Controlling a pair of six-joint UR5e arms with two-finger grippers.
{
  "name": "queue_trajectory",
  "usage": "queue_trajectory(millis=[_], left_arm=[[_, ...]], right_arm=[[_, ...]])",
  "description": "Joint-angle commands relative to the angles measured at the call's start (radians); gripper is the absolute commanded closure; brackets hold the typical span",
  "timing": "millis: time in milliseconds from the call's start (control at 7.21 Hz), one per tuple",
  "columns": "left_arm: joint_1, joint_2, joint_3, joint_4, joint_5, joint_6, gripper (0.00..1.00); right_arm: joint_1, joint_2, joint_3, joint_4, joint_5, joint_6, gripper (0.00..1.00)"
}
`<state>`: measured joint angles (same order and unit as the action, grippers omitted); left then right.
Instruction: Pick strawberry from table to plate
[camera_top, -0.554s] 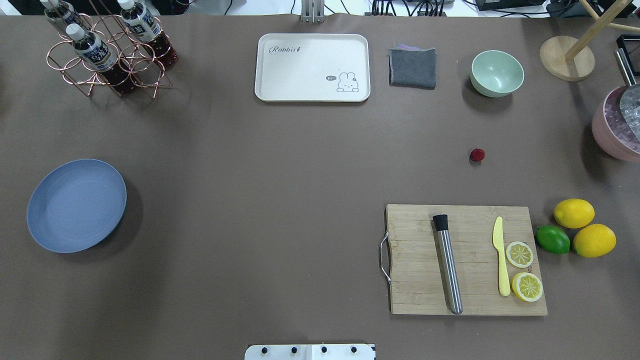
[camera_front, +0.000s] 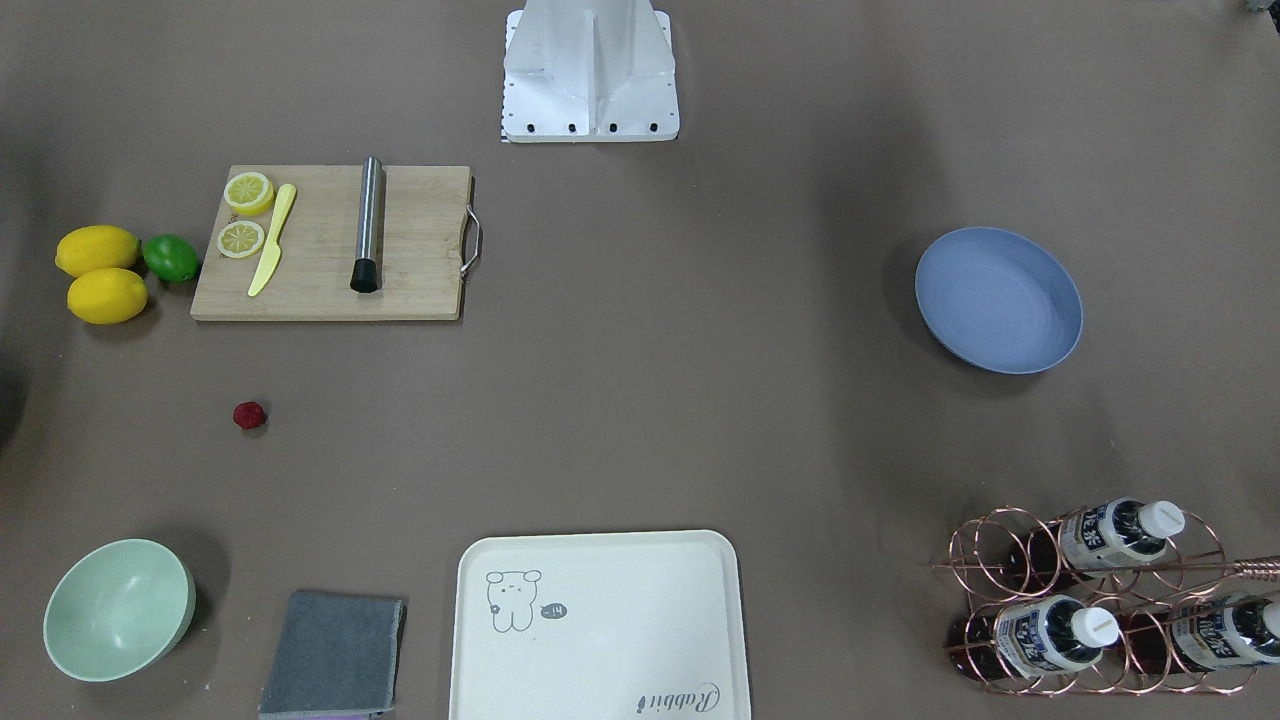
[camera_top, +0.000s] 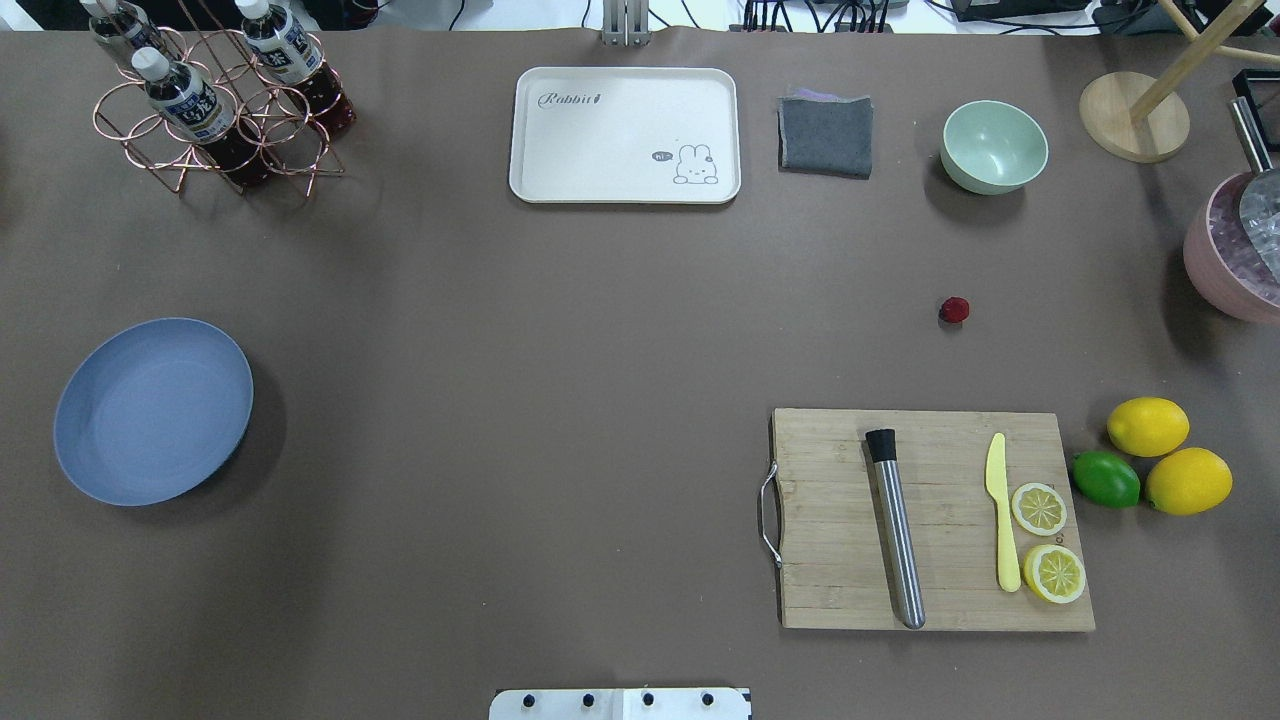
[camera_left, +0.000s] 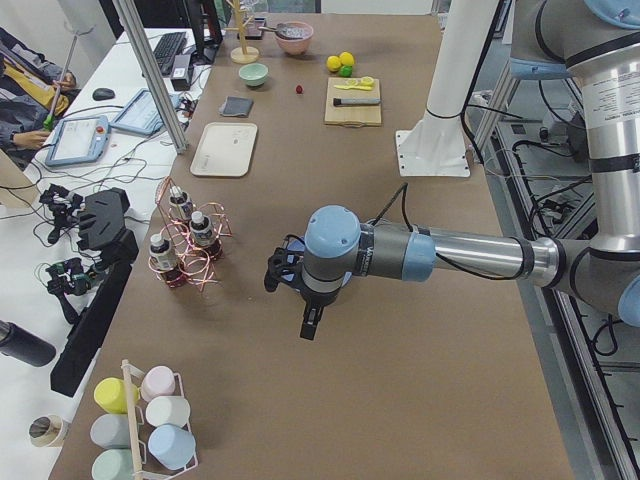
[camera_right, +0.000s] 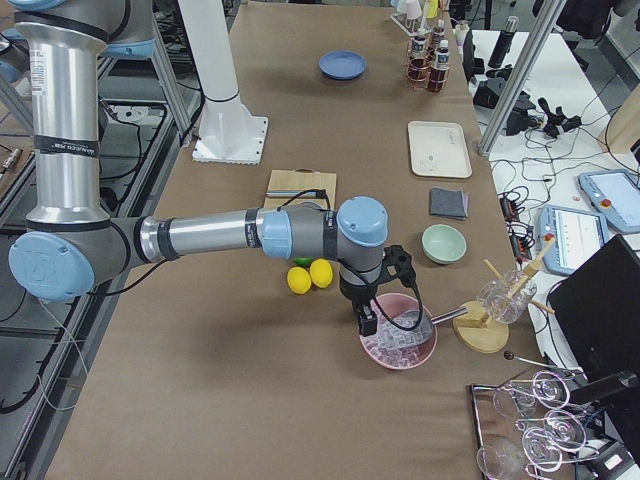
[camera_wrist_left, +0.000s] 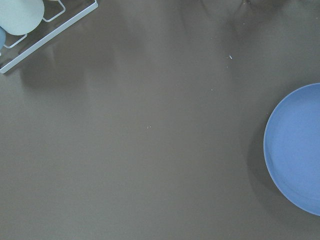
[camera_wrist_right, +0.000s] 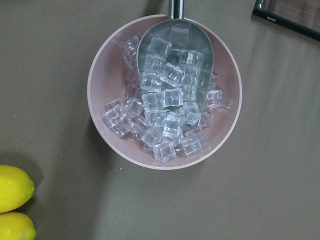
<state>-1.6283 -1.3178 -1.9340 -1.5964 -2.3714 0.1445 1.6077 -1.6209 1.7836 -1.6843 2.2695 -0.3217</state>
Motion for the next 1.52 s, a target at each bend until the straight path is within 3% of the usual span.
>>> queue_trajectory(millis=[0,1386], left_arm=[[0.02,-0.001,0.021,-0.001,0.001,-0.005,0.02],[0.019,0.009,0.017,0.003,-0.011,-0.006,0.02]], right_arm=[[0.0,-0.002,-0.001,0.002,0.001,0.0,0.0],[-0.014,-0.004,0.013,0.002,0.041,0.0,0.0]])
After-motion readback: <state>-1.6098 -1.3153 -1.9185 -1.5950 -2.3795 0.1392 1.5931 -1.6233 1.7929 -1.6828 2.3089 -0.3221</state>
